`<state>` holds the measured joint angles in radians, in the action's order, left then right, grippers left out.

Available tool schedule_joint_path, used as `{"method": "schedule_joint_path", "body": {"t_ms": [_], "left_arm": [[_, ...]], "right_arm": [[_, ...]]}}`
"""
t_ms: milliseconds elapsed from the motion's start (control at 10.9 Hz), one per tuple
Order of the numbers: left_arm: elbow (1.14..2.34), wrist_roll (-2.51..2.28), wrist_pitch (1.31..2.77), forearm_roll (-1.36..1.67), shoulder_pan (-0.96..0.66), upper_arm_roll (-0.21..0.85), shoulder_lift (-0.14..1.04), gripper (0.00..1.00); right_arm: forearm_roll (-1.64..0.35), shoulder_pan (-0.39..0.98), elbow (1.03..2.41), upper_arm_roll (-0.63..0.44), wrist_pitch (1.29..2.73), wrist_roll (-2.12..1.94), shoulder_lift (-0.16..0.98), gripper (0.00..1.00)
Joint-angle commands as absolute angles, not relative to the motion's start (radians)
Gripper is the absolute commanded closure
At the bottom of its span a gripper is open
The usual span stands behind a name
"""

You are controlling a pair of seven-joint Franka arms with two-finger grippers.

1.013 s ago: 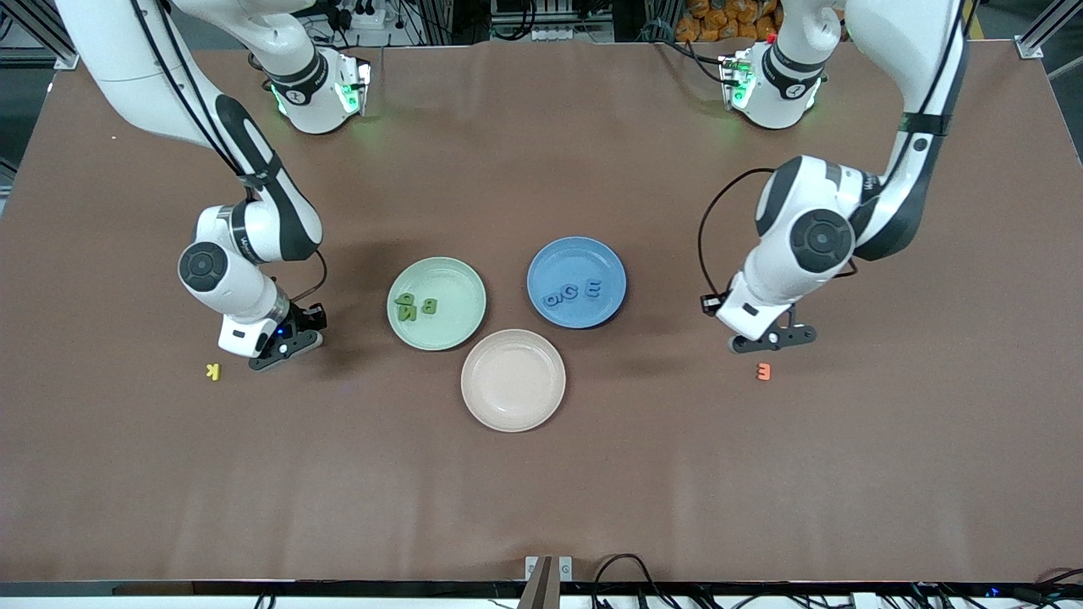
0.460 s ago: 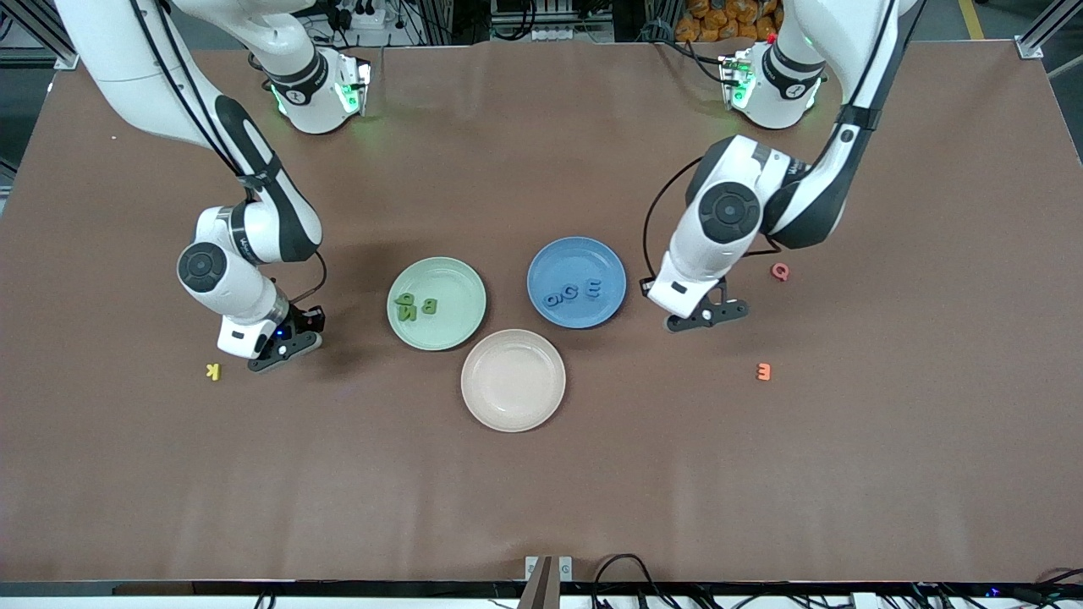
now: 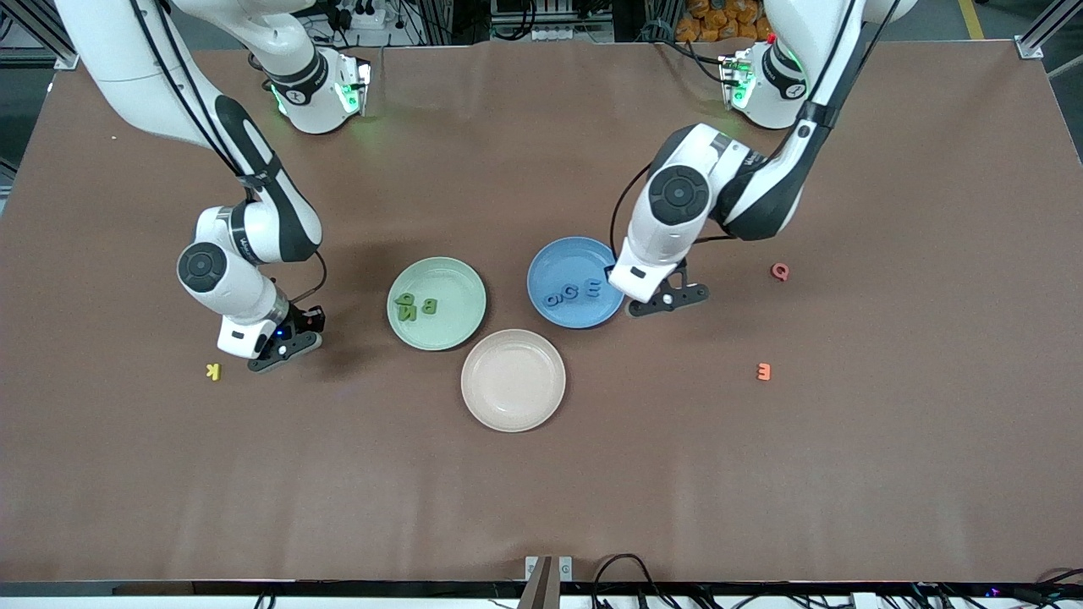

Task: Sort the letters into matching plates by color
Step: 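Lower the blue X onto the blue plate while the right gripper lifts the u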

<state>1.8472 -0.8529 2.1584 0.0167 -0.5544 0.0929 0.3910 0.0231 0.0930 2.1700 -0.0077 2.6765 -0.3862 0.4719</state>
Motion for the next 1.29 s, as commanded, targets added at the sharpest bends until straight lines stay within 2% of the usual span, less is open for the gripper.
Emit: {"method": "schedule_joint_path", "body": {"t_ms": [0, 552, 921, 1197], "left_arm": [[1.795, -0.958, 2.138, -0.009, -0.600, 0.120, 0.455, 1.00], [1.715, -1.046, 2.149, -0.009, -0.635, 0.152, 0.564, 1.00], [1.700, -1.058, 2.152, -0.005, -0.635, 0.155, 0.578, 1.00], [1.697, -1.058, 2.152, -0.006, -0.650, 0.155, 0.595, 1.00]], "right_arm": [[0.017, 0.072, 2.161, 0.008, 2.689, -0.396, 0.485, 0.89], [0.009, 0.069, 2.155, 0.006, 2.675, -0.391, 0.474, 0.90], [0.009, 0.061, 2.146, 0.006, 2.659, -0.344, 0.460, 0.89], [0.009, 0.058, 2.103, 0.006, 2.502, -0.241, 0.426, 0.85]]}}
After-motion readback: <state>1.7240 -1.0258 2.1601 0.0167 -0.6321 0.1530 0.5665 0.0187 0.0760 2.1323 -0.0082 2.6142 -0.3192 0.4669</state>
